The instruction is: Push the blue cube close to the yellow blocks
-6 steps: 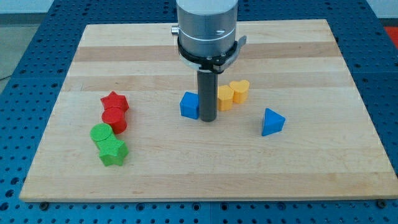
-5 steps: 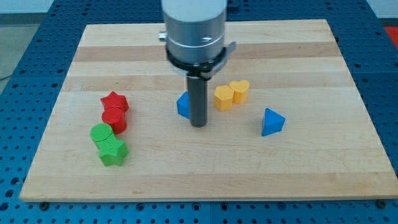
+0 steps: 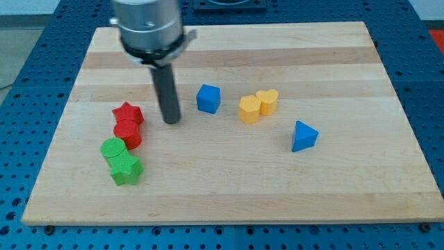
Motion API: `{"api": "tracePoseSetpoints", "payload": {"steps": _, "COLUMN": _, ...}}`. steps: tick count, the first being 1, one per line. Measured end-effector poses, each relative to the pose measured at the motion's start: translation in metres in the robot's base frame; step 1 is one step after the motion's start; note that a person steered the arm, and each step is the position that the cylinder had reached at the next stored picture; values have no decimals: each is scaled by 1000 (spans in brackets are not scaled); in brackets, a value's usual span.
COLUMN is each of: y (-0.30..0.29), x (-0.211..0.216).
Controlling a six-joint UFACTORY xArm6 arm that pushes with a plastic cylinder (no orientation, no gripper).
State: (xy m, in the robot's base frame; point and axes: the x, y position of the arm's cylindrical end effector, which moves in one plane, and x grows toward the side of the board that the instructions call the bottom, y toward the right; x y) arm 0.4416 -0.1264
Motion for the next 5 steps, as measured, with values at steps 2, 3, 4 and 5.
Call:
{"api": "tracePoseSetpoints", "payload": {"steps": 2, "y": -19, "x": -61}}
{"api": "tracePoseSetpoints", "payload": {"steps": 3, "y": 10, "x": -56}}
{"api": "tracePoseSetpoints", "payload": {"steps": 4, "y": 30, "x": -37}}
{"api": "tracePoseSetpoints", "payload": {"steps": 5, "y": 44, "x": -31}}
